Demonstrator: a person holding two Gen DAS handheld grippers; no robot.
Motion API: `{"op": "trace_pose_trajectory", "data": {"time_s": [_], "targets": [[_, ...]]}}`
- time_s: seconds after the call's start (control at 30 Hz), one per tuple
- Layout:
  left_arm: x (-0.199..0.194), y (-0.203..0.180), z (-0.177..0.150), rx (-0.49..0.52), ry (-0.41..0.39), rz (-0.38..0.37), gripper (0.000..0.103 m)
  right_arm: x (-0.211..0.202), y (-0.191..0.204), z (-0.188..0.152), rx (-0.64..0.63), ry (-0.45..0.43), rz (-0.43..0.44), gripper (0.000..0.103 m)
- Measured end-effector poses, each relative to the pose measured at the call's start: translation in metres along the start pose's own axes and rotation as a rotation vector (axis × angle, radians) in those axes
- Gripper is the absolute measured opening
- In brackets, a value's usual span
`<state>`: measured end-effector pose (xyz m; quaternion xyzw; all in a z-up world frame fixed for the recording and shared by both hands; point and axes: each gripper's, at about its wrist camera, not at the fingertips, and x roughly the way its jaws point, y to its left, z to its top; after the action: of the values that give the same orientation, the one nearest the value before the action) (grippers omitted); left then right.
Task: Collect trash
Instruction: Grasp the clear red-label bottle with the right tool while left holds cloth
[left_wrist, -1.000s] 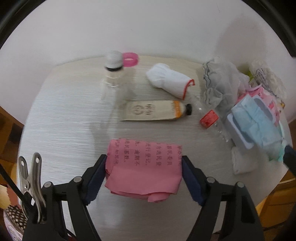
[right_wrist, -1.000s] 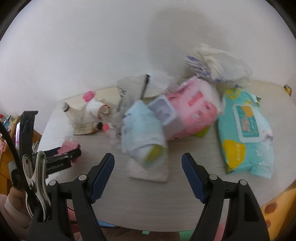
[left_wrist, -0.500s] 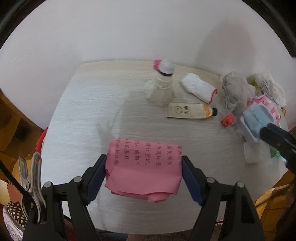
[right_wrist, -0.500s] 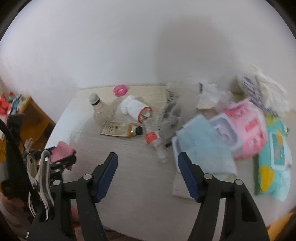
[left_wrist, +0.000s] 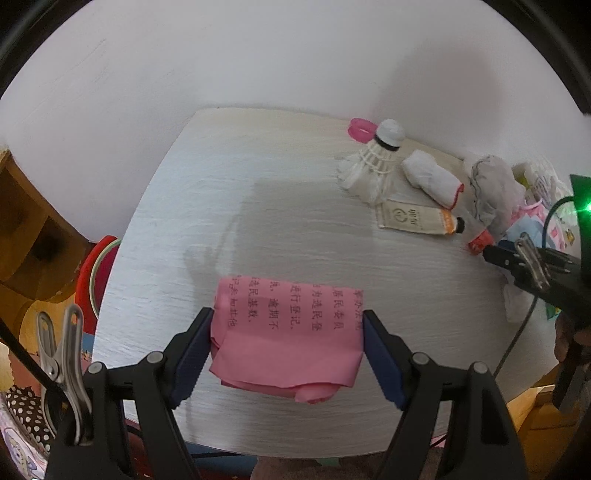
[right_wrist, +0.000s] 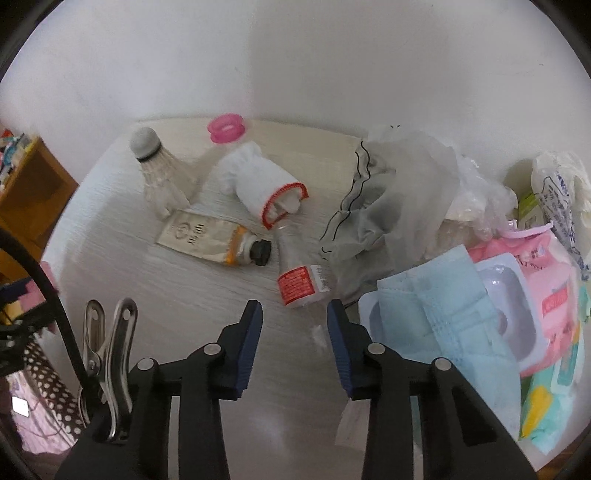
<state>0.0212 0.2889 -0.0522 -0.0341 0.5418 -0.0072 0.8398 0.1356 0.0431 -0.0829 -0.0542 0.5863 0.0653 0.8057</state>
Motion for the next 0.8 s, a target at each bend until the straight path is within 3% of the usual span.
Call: {"op": "trace_pose_trajectory", "data": {"time_s": [0.5, 0.8], "targets": [[0.003, 0.018, 0.002, -0.008, 0.009, -0.027, 0.081, 0.029, 0.004, 0.005, 0.019, 0.081, 0.025, 0.032], [0.001, 0.026, 0.001, 0.004, 0.003, -0.031, 0.081, 0.033, 0.015, -0.002, 0.093, 0.063, 0.028, 0.03]]}}
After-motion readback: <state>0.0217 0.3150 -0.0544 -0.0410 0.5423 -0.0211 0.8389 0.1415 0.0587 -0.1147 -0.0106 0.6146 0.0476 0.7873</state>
